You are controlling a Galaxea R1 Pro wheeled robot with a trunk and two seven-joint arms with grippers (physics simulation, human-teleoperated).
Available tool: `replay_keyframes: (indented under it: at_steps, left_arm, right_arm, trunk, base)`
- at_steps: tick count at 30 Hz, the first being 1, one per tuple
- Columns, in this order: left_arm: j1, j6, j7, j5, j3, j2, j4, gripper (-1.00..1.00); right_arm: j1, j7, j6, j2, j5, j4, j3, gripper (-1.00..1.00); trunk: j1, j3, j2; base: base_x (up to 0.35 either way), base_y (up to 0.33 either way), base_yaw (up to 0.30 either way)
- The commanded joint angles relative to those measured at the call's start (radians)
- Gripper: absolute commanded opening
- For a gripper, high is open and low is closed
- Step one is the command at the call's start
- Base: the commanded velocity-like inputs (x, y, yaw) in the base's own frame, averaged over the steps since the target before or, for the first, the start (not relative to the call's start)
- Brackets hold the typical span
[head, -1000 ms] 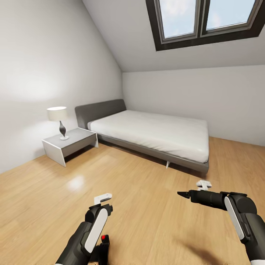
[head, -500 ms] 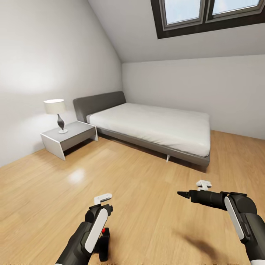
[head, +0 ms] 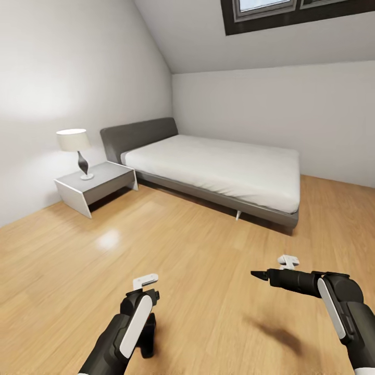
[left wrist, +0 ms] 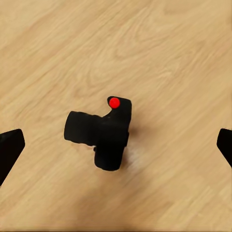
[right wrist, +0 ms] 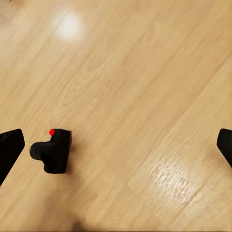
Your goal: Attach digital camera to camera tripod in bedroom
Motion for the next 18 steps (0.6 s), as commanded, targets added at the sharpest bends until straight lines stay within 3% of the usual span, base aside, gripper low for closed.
replay_keyframes:
  at_steps: [1, 18]
  left_arm:
    - [-0.001, 0.001, 0.010, 0.010, -0.002, 0.000, -0.001, 1.00]
    - [-0.001, 0.000, 0.009, 0.011, -0.002, 0.000, 0.000, 1.00]
  right_arm:
    - [0.000, -0.004, 0.008, 0.000, -0.010, 0.000, -0.001, 1.00]
    - [0.000, -0.004, 0.008, 0.000, -0.008, -0.002, -0.001, 1.00]
  trunk:
    - [0.000, -0.005, -0.001]
    - [0.008, -0.071, -0.005]
  base:
    - [0.000, 0.000, 0.000]
    - [0.000, 0.000, 0.000]
